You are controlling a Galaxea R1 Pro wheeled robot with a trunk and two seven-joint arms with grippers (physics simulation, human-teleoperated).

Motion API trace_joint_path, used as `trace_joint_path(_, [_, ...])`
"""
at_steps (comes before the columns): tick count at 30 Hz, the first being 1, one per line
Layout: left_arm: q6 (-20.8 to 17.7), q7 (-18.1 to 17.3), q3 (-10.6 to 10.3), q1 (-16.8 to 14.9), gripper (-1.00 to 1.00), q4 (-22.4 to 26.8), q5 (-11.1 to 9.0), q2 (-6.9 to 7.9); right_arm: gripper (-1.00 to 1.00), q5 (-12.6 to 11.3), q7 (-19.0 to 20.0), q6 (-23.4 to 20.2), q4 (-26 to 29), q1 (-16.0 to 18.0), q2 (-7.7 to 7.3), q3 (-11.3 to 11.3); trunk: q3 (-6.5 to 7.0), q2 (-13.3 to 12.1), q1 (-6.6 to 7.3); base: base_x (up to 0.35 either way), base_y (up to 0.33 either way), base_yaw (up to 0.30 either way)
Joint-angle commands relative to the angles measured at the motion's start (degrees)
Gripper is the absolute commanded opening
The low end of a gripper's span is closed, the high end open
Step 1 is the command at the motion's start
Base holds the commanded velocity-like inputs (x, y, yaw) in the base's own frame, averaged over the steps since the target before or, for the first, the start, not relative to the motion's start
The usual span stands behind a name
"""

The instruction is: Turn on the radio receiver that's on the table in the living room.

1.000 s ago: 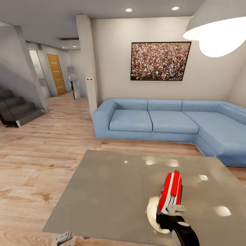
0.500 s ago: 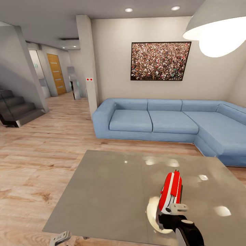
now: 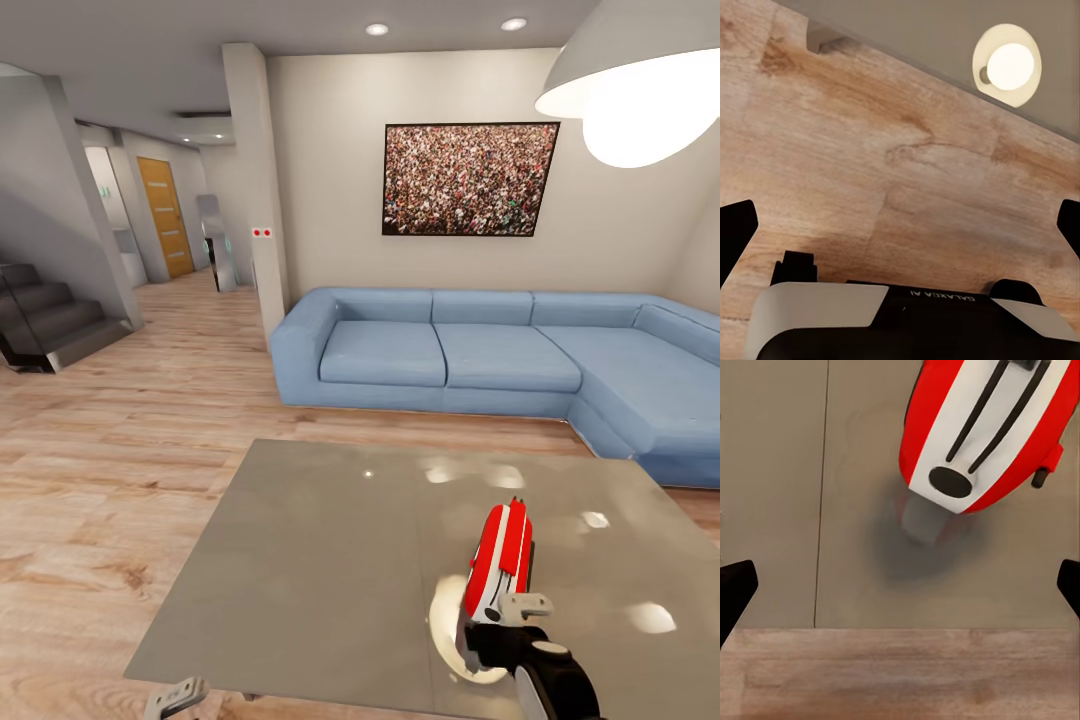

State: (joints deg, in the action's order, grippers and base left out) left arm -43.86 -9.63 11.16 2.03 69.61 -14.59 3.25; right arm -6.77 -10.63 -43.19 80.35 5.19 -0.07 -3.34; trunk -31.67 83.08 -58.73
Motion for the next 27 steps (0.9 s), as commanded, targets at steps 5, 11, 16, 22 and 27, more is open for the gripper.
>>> trace_joint_path(5, [-0.13, -0.03, -0.05, -0.01, 1.00, -0.03, 0.00, -0.04, 1.00, 0.03, 0.00, -0.29, 2.00, 0.03, -0.11, 0.00, 0.00, 0.00, 0.00, 0.000, 0.000, 0.000])
trace_joint_path(11, [-0.17, -0.04, -0.08, -0.01, 1.00, -0.08, -0.04, -0.08, 1.00, 0.03, 0.00, -5.39, 3.74, 2.27, -0.50, 0.20, 0.00, 0.00, 0.00, 0.000, 0.000, 0.000])
trace_joint_path(16, [-0.11, -0.02, -0.08, -0.01, 1.00, -0.11, -0.08, -0.14, 1.00, 0.01, -0.01, -8.44, 4.03, 5.51, -0.81, 2.43, 0.00, 0.00, 0.00, 0.000, 0.000, 0.000])
trace_joint_path(22, [-0.09, -0.03, -0.08, -0.01, 1.00, -0.15, -0.09, -0.23, 1.00, 0.00, 0.00, -9.24, 4.10, 8.18, -1.45, 6.58, 0.00, 0.00, 0.00, 0.000, 0.000, 0.000])
trace_joint_path(27, [-0.09, -0.03, -0.08, -0.01, 1.00, -0.17, -0.09, -0.25, 1.00, -0.14, 0.00, -9.41, 4.11, 8.95, -3.63, 7.63, 0.00, 0.00, 0.00, 0.000, 0.000, 0.000])
